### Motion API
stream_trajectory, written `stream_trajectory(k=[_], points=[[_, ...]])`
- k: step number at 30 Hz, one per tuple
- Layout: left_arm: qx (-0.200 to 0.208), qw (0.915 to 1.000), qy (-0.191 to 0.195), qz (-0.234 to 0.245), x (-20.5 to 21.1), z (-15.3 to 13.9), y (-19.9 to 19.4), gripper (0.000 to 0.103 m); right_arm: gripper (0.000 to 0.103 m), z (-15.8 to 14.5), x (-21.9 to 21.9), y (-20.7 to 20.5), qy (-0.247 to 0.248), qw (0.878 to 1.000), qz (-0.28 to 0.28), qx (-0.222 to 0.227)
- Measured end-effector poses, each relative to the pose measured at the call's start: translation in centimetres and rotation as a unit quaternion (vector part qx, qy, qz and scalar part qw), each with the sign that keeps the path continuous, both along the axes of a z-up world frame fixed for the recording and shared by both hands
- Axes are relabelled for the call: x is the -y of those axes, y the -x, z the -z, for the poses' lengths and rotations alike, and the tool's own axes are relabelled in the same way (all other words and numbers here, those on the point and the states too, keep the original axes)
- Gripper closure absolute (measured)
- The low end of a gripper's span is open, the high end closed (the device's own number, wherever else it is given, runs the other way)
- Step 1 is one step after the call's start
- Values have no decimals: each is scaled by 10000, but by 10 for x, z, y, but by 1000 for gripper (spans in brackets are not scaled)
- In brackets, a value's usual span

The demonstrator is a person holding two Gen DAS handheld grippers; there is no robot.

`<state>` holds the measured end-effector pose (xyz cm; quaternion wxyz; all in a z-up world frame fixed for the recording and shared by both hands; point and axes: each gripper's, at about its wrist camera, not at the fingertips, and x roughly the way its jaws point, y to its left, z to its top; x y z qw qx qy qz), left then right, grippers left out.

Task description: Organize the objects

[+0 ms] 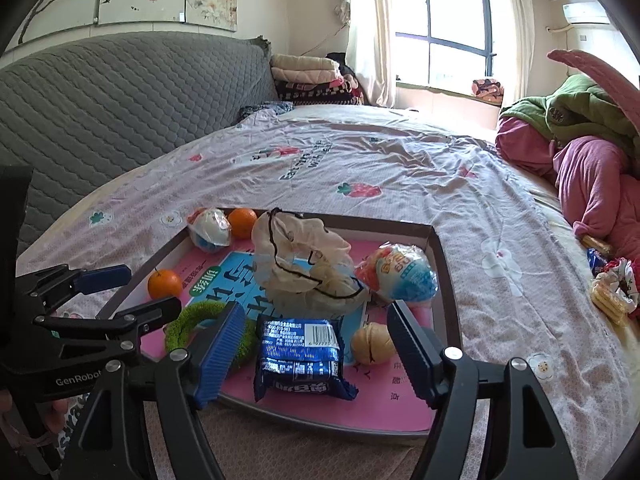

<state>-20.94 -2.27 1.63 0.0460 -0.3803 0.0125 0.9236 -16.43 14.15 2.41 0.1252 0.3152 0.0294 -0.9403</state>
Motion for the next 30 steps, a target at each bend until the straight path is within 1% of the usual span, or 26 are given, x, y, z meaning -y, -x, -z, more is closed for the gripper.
stream_trajectory(k=[8, 11, 16, 20, 27, 30], points=[[-99, 9999, 40, -81, 1, -5, -3, 29, 29, -9, -3, -5, 93, 9997, 27, -220], [-137, 9998, 49, -108, 2, -7, -4, 29, 29, -11, -4, -5, 54, 9995, 89, -288], [-197, 9996, 36, -187, 5, -10, -5, 29, 29, -13, -4, -6, 59, 9994, 101, -334], [-238, 9994, 32, -254, 7, -12, -5, 29, 28, -17, -3, -9, -57, 9987, 149, -483], [-334, 9989, 45, -321, 9, -18, -9, 28, 28, -30, -3, -20, -78, 9957, 244, -894], [-396, 9985, 46, -370, 9, -21, -12, 28, 28, -34, -3, -23, -102, 9946, 280, -998]])
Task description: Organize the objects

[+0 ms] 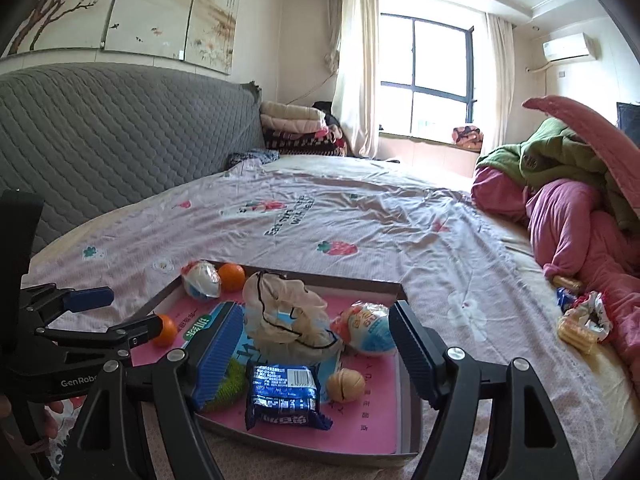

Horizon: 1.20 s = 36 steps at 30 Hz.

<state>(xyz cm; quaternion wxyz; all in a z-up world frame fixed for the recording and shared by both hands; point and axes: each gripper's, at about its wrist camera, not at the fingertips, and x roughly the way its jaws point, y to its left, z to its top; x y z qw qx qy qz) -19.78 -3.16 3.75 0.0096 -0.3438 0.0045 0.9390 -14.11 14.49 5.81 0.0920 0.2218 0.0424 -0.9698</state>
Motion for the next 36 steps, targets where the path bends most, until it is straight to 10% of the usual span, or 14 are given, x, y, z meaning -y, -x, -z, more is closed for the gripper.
stream_trajectory(k=[36], points=[[-281, 9995, 112, -132, -12, 0, -60, 28, 21, -4, -17, -51, 273, 9984, 241, -441]])
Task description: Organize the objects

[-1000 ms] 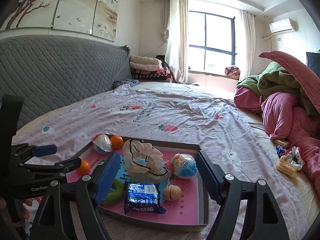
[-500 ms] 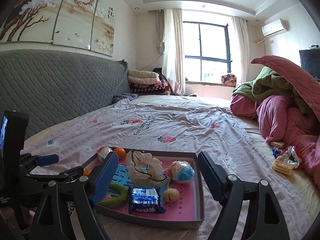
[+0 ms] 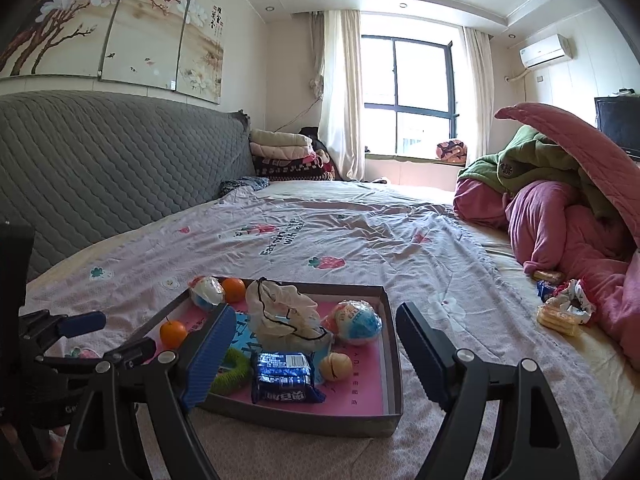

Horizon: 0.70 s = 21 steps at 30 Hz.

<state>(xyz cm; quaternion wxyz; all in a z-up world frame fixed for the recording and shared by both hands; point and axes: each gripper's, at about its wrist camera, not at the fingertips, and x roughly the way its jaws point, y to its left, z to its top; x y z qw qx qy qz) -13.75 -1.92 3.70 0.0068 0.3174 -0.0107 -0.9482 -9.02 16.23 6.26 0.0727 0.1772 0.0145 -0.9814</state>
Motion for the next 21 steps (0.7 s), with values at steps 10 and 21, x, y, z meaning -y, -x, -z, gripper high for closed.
stream_trajectory(k=[10, 21], points=[[-3, 9999, 86, 55, -6, 7, -12, 28, 21, 10, -10, -10, 213, 9995, 155, 197], [96, 9999, 82, -28, -2, 15, -20, 28, 21, 22, -5, -17, 46, 9991, 142, 391]])
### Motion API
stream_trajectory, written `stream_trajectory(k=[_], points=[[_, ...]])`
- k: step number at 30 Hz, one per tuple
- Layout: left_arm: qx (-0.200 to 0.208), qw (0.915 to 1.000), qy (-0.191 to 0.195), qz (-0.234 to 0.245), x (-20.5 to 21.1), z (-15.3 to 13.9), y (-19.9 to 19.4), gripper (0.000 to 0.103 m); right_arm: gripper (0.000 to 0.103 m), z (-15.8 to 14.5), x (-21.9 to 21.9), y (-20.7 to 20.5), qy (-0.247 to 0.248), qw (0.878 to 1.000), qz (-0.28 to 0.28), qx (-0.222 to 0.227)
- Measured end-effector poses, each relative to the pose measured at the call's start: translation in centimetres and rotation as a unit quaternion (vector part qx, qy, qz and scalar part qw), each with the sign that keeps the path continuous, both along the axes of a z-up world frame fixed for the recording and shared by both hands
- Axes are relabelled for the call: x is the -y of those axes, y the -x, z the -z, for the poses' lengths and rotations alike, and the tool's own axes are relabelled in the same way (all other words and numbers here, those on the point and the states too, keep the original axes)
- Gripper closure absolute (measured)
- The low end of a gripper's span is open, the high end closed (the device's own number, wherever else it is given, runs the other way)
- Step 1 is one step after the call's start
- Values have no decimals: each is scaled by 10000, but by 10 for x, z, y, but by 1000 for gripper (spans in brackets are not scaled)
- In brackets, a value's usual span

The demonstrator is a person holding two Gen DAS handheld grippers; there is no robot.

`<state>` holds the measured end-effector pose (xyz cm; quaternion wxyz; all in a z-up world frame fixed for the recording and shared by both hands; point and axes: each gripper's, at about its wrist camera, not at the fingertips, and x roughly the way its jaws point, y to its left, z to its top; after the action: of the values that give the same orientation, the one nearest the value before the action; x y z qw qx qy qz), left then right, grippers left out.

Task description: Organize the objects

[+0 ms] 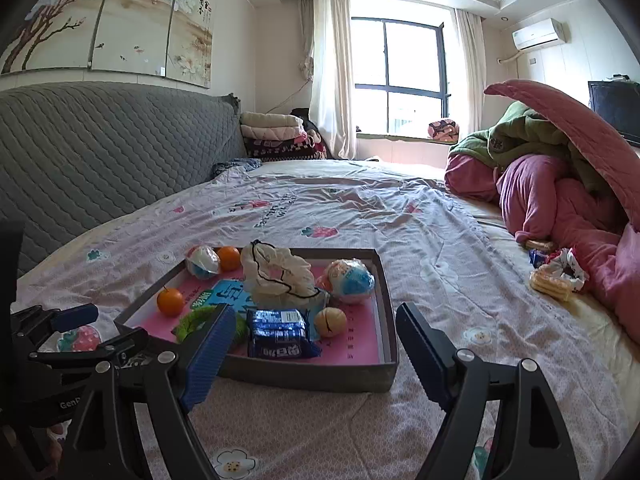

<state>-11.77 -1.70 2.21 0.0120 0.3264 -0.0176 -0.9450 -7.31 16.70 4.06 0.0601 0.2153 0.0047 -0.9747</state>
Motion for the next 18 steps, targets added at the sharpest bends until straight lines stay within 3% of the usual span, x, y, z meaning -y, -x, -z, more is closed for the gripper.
stream_trajectory(k=[18], points=[[189, 9998, -21, -109, 6, 15, -15, 28, 21, 22, 6, -14, -65, 9995, 11, 324]])
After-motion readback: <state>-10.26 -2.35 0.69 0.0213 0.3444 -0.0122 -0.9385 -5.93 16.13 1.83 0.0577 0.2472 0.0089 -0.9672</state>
